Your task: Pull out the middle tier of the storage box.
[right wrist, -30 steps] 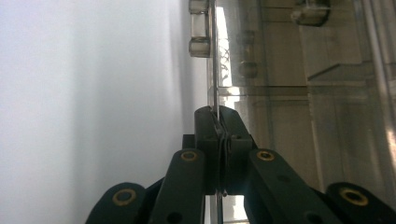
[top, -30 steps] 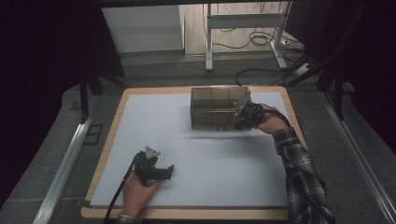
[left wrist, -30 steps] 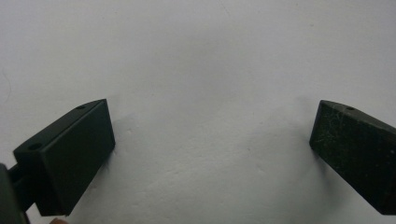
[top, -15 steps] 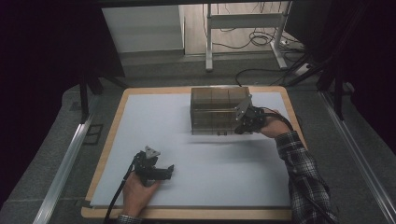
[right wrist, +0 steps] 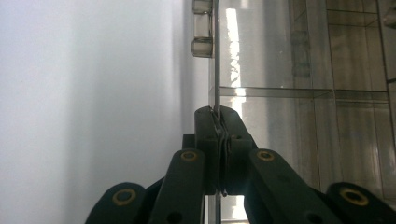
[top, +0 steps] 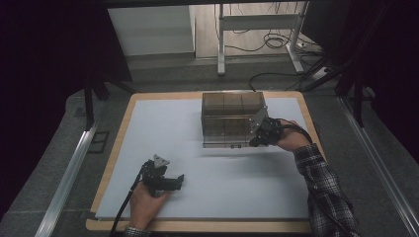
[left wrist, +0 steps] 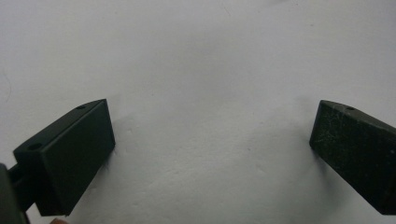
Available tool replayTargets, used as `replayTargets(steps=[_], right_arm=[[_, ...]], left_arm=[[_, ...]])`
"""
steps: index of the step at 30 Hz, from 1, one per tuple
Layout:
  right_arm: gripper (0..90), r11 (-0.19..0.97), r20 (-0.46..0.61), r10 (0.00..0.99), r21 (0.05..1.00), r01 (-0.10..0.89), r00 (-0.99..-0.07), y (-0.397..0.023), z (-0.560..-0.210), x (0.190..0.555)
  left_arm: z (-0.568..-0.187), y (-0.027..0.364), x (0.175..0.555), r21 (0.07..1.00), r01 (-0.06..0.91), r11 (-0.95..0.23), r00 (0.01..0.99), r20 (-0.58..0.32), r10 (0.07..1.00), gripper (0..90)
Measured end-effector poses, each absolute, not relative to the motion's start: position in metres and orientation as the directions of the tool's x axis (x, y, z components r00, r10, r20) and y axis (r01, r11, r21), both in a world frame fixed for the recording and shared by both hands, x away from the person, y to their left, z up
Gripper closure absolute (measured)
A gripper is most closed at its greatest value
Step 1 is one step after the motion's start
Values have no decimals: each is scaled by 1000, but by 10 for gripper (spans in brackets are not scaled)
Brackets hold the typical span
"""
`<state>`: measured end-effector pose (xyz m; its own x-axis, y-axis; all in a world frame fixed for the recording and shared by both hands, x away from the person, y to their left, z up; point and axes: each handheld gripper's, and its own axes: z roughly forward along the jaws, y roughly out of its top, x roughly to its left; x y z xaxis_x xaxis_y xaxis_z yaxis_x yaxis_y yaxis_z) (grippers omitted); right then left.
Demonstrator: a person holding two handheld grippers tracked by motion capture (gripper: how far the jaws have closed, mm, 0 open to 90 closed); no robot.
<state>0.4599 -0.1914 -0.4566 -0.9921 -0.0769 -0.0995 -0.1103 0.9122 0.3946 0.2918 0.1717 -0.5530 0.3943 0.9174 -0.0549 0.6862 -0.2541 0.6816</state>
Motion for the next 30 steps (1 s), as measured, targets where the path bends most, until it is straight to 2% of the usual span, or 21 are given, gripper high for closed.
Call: replayTargets(steps=[17, 30], right_arm=[[868, 914, -131, -74, 387, -119, -989, -193, -464, 454], [783, 915, -154, -64, 386, -120, -986, -192, -463, 451]], left_arm=[[-553, 172, 292, 682, 686, -254, 394, -55, 917, 0], [-553, 172, 292, 682, 686, -254, 394, -55, 917, 0]])
